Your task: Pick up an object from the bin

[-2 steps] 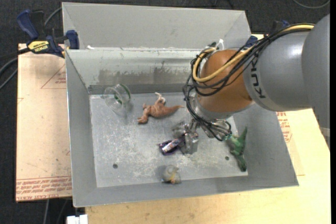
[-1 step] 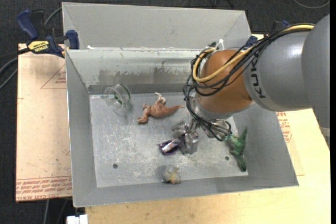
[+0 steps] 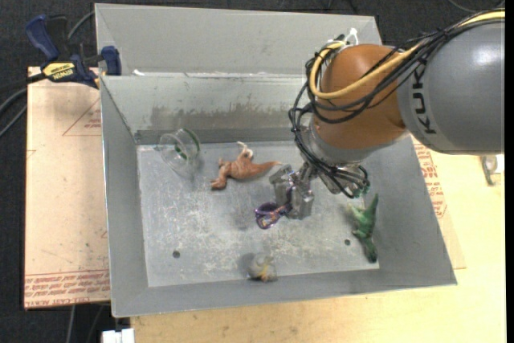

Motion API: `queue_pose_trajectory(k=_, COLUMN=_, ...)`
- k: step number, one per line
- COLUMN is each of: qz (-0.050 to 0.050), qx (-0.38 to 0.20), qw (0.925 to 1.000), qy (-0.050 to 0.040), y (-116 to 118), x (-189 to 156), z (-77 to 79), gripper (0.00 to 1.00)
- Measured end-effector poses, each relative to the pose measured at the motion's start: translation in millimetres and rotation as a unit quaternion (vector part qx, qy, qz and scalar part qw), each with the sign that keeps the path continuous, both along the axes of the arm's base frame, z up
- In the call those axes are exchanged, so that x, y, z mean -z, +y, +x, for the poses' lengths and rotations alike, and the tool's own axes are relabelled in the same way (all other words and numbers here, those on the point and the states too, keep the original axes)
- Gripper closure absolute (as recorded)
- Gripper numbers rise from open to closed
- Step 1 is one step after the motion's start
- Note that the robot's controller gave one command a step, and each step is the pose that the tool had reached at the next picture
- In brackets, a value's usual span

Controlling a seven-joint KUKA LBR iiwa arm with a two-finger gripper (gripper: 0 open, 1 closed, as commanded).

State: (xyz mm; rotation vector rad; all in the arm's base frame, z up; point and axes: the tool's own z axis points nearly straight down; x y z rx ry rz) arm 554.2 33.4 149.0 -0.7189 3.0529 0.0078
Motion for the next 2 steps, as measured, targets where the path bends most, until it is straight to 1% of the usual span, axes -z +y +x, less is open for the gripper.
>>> queue_pose_trajectory(k=1, qz=0.000, qx=0.000, qw=1.0000, qy=0.0000, y=0, x=0, z=0.0, gripper=1.00)
queue_pose_trajectory(k=2, qz=0.001, qx=-0.006, qw=1.0000, qy=-0.0019, y=-11, x=-146, z=-5.8, gripper=1.00)
